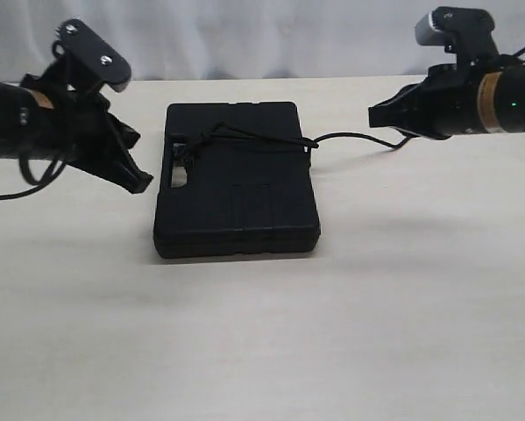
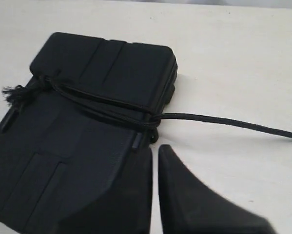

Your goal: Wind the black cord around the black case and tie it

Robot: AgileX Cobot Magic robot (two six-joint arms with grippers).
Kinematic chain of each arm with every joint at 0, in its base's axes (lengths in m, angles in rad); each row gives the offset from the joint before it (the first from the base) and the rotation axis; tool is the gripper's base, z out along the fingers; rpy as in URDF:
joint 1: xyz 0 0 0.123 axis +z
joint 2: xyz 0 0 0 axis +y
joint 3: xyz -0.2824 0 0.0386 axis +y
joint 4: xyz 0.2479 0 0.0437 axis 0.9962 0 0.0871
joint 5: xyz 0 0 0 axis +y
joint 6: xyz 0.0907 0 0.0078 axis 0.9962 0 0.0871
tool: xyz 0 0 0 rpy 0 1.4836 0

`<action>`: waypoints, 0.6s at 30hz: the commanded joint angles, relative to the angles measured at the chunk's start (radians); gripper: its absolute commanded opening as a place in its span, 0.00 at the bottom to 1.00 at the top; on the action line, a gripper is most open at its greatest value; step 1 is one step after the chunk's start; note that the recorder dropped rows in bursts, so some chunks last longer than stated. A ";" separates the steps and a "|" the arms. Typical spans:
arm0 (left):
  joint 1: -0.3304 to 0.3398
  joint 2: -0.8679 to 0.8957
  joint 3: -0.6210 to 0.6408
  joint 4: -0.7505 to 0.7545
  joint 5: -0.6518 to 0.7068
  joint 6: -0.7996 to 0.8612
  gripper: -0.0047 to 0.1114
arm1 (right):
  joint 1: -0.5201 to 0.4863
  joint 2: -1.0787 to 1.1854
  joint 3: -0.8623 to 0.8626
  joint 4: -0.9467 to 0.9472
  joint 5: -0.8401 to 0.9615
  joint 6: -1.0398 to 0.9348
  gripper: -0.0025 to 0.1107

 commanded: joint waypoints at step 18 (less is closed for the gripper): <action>-0.009 -0.791 0.376 -0.005 -0.324 -0.322 0.04 | -0.001 -0.659 0.318 0.303 -0.006 -0.232 0.06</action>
